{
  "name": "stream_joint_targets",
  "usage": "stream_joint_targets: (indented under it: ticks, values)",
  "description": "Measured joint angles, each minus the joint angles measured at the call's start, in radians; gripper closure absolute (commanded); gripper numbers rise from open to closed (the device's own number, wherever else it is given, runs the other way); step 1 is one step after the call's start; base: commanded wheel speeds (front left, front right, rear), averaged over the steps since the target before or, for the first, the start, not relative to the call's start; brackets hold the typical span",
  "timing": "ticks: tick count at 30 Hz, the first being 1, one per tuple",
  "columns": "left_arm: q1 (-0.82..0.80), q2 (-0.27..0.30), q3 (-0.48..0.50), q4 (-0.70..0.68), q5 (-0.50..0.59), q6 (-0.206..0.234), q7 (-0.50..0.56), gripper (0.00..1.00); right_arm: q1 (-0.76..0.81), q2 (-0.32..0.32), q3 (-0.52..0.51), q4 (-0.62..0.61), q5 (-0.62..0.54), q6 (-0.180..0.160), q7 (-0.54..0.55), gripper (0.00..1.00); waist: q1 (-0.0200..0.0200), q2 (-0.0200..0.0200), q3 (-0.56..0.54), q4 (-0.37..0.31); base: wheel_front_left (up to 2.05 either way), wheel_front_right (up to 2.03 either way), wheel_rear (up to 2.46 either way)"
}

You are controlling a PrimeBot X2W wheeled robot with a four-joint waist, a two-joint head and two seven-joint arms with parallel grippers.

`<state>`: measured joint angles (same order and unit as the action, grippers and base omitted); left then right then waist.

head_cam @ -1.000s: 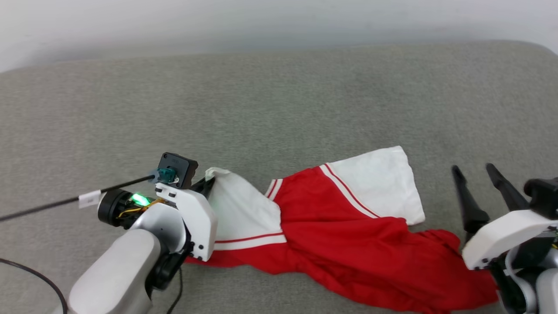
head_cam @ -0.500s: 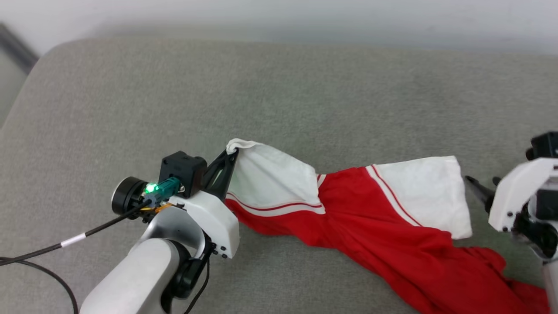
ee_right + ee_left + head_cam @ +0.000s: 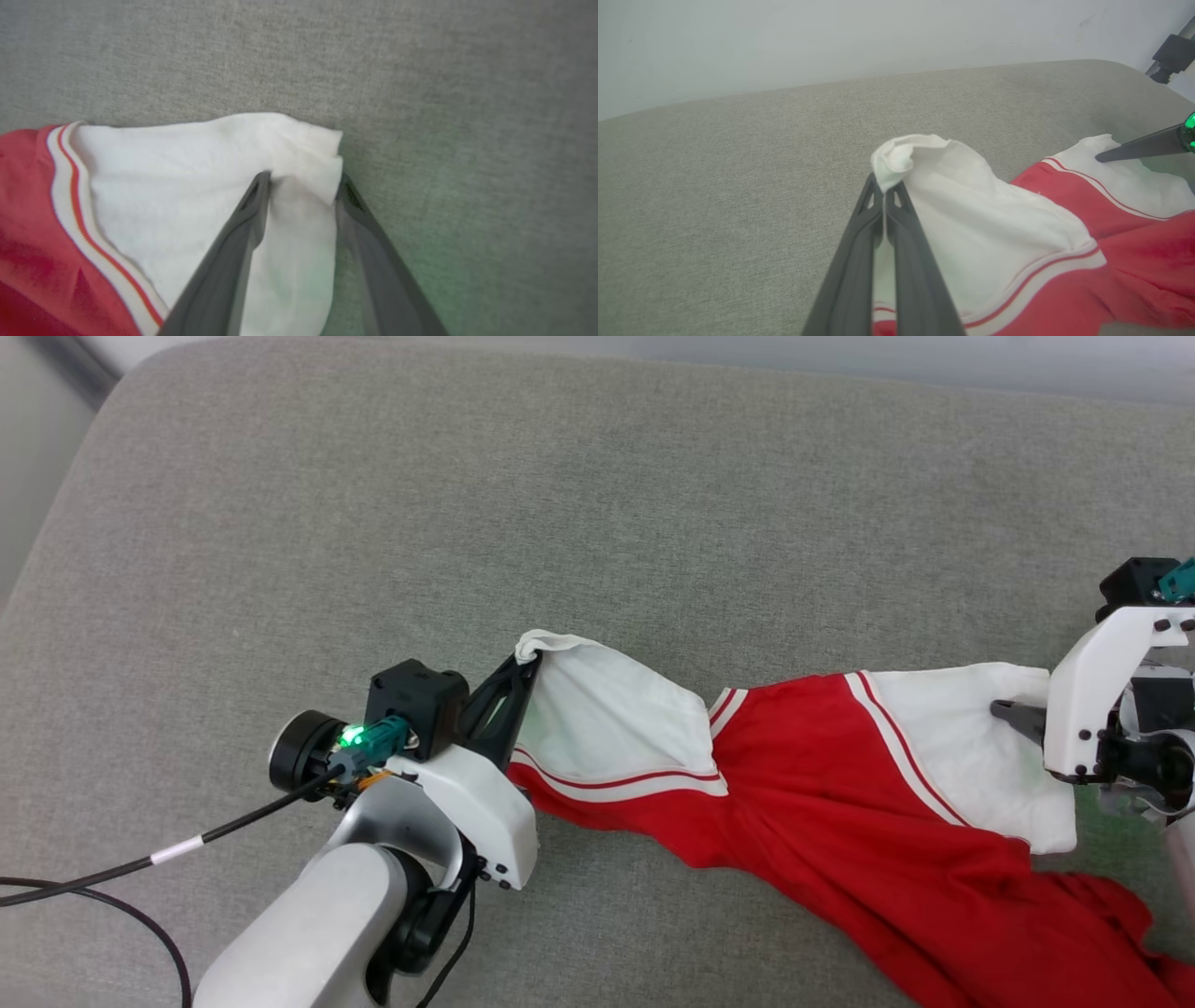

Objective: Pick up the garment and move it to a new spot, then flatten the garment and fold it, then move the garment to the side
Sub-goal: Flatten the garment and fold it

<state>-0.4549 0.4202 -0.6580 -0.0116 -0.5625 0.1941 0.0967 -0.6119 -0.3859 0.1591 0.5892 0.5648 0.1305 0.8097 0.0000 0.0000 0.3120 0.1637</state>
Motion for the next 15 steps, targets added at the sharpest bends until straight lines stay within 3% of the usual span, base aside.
stream_joint_targets:
  ticks: [9,15]
  values:
    - [0.008,0.043,0.059,0.026,-0.029,0.023,-0.004,1.00,-0.035,-0.010,0.093,-0.001,-0.011,0.000,-0.068,1.00,0.0000,0.0000,-0.034,-0.044,0.00,0.00,0.00]
    - [-0.070,0.088,0.112,0.082,-0.042,0.010,0.016,1.00,-0.117,-0.020,0.061,-0.024,-0.115,0.000,-0.177,1.00,0.0000,0.0000,-0.097,-0.095,0.00,0.00,0.00]
